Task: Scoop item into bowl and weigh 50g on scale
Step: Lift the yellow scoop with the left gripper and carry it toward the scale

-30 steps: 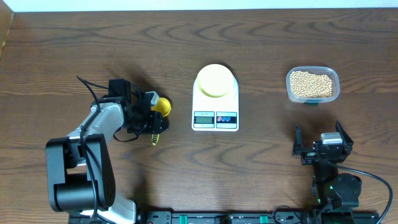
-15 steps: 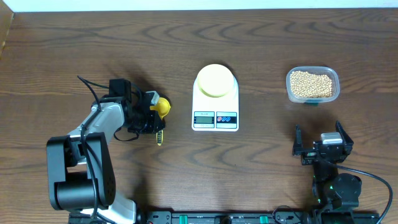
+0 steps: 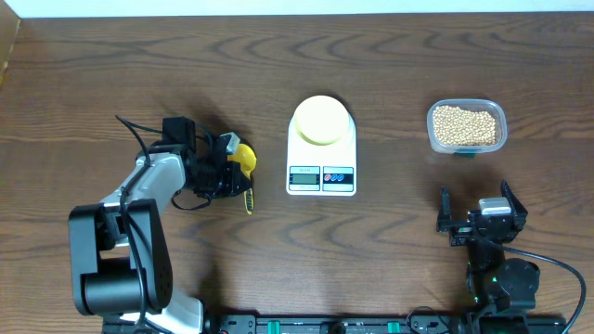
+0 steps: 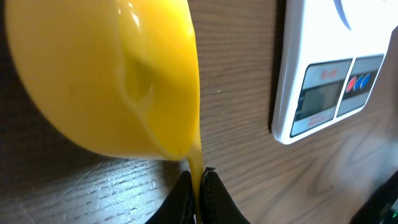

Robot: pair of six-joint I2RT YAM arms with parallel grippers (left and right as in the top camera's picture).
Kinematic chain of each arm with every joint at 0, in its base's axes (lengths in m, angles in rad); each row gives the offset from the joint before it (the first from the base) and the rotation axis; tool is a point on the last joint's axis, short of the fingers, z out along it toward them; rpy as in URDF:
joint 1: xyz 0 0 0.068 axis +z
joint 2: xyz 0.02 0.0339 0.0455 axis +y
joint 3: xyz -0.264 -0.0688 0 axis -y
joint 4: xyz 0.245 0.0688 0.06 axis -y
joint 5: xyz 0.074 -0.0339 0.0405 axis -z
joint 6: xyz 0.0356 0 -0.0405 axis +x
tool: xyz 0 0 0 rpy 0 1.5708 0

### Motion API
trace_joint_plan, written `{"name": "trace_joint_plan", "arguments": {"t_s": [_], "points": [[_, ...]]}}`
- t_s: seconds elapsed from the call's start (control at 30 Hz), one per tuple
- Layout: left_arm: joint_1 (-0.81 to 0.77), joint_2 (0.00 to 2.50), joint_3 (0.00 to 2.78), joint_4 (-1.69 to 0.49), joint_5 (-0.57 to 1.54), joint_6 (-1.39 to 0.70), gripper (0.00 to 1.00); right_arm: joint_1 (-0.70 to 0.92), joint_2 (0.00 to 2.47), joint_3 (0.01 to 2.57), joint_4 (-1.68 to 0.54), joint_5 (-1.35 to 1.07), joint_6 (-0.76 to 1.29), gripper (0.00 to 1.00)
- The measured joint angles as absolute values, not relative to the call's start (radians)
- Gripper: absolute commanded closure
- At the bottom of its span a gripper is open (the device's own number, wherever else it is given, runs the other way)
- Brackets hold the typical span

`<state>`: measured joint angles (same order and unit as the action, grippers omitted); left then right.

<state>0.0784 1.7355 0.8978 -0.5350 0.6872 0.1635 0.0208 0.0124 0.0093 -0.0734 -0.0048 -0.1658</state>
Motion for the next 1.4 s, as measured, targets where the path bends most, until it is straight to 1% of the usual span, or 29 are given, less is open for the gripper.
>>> {"name": "trace_joint_plan", "arguments": {"t_s": [0.13,0.3,0.53,0.67,0.83,1.0,1.03,1.13,1.17,1.3,1.4], "points": [[0.078,1.658,0.898,-0.533,0.733,0.11,0.93,0.021,0.012,0.009,-0.074,-0.005,-0.166,0.01],[0.078,1.457,0.898,-0.533,0.834,0.017,0.93,0.021,0.012,0.009,-0.074,-0.005,-0.166,0.01],[0.078,1.267,0.898,-0.533,0.886,-0.108,0.93,0.021,0.012,0.009,-0.074,-0.004,-0.166,0.01],[0.078,1.214,0.898,-0.474,0.889,-0.228,0.93,0.021,0.012,0.009,-0.074,-0.005,-0.166,0.01],[0.078,1.152,0.898,-0.374,0.893,-0.441,0.93,0.021,0.012,0.009,-0.074,-0.005,-0.166,0.01],[0.078,1.122,0.898,-0.362,0.893,-0.52,0.94,0.021,0.012,0.009,-0.074,-0.005,-0.166,0.01],[0.078,1.122,0.898,-0.368,0.892,-0.503,0.87,0.021,0.012,0.009,-0.074,-0.005,-0.166,0.01],[0.078,1.122,0.901,-0.463,0.827,-0.427,0.44,0.021,0.012,0.009,-0.074,-0.005,-0.166,0.01],[0.078,1.122,0.901,-0.52,0.771,-0.412,0.36,0.021,0.012,0.009,-0.074,-0.005,-0.166,0.01],[0.078,1.122,0.901,-0.682,0.442,-0.371,0.21,0.021,0.013,0.009,-0.073,-0.005,-0.166,0.01],[0.083,1.122,0.901,-0.696,0.263,-0.387,0.2,0.021,0.013,0.009,-0.074,-0.005,-0.166,0.01]]}}
